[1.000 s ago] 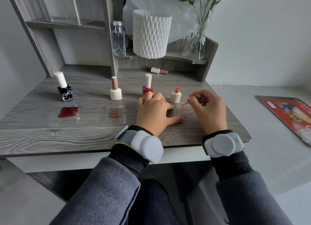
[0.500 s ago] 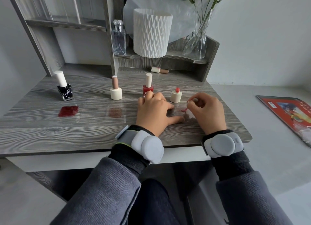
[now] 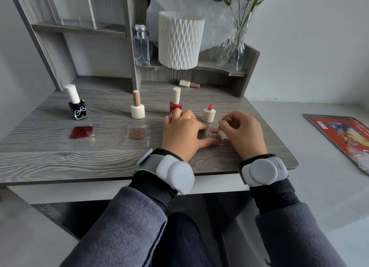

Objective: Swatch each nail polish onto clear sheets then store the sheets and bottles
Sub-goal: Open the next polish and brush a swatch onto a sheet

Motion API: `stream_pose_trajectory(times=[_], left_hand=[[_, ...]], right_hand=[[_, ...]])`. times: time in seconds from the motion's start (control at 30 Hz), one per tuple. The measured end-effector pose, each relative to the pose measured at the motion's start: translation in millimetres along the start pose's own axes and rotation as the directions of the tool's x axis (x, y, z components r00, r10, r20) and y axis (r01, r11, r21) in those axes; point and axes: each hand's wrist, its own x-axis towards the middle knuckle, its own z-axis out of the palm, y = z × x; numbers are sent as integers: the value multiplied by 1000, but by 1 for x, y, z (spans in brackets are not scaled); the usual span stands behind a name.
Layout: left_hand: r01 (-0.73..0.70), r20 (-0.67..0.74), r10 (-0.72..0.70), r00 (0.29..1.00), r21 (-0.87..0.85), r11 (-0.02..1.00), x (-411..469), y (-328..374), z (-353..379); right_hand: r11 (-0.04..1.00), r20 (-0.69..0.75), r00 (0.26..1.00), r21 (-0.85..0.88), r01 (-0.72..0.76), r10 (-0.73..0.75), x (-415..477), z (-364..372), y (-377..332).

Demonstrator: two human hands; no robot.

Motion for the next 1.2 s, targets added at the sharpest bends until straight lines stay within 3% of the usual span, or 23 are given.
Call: stream_pose_trajectory(times=[0.1,0.2,0.27,0.47,0.57,0.7,0.93,1.03,1.13,1.2], left_hand=[[-2,2,2,1000,-6,1000,0,0,0],[4,11,-4,1000,1,1000,1,-1,0],[5,11,-5,1000,10,1000,1,-1,0],[4,13,-4,1000,12,1000,1,0,0],[2,1,-2,1000,0,1000,0,-1,0],[4,11,-4,1000,-5,1000,1,-1,1],[2,4,-2,1000,7,1000,0,0,0],[3,0,-3,1000,-10,1000,0,0,0],[4,8,-4,1000,-8,1000,0,0,0],[5,10,-5,1000,-4,1000,1,-1,0]], right_hand=[[997,-117,990,25,-75,77,1,-1,1],[983,-218,969,166,-83,119,2,-5,-3],[979,-180,979,193,-65,100,1,-6,-5],[999,33,999,19,-34,34,0,-1,-3],[996,-59,995,1,-85,85,0,-2,-1],[984,-225,968,161,-72,108,-1,-7,-5],[1000,-4,1000,26,-9,9,0,-2,-3],[998,-64,997,-32,-52,50,0,-1,0],[997,-187,980,57,-58,67,-1,-4,-1],[994,-189,981,110,-19,39,-1,-5,-2]])
